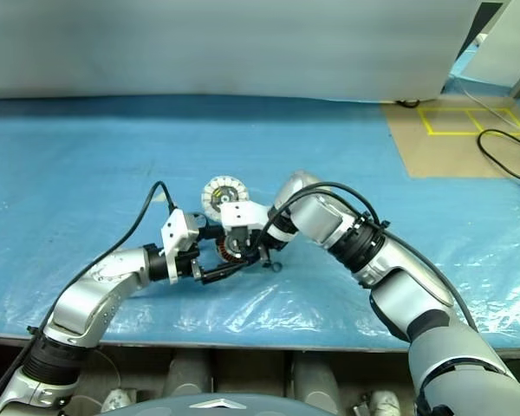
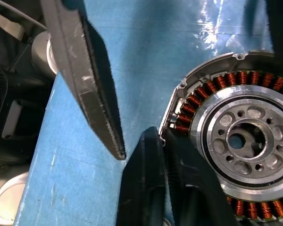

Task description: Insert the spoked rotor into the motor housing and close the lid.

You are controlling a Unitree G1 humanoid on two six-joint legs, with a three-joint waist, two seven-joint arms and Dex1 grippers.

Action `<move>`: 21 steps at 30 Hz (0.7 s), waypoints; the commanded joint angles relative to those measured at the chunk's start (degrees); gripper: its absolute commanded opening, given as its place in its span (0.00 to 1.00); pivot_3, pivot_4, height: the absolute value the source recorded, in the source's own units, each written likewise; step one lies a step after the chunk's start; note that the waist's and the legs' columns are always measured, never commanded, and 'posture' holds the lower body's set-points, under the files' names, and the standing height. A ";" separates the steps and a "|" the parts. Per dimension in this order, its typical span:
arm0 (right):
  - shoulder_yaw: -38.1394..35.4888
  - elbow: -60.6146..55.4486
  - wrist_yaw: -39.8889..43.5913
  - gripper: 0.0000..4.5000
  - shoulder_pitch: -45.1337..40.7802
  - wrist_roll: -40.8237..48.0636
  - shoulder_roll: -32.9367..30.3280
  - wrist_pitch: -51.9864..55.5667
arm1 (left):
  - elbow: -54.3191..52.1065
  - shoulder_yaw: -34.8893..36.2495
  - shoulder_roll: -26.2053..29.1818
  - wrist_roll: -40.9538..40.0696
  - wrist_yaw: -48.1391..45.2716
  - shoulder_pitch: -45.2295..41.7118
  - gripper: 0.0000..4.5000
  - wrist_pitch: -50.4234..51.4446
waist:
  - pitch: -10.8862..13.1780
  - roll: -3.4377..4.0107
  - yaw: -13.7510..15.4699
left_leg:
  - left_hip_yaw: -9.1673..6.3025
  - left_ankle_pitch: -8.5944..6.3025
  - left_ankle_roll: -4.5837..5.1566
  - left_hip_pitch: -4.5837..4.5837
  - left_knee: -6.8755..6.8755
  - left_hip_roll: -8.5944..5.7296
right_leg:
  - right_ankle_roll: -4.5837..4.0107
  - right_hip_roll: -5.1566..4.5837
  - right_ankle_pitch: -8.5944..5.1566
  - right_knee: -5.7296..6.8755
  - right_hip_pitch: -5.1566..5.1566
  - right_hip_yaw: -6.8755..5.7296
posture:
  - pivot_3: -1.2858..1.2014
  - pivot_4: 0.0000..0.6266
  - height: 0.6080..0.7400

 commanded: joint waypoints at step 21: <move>-3.90 -2.85 -1.17 0.34 -4.29 5.14 -0.07 6.26 | 0.91 -0.03 -0.16 -0.41 -0.76 -2.73 1.00 -2.50 | 0.00 0.03 0.02 | 0.00 0.00 0.00 -0.04 -0.02 -0.01 | 0.05 0.00 -0.03 -0.06 0.01 -0.01 | 0.52 0.24 1.00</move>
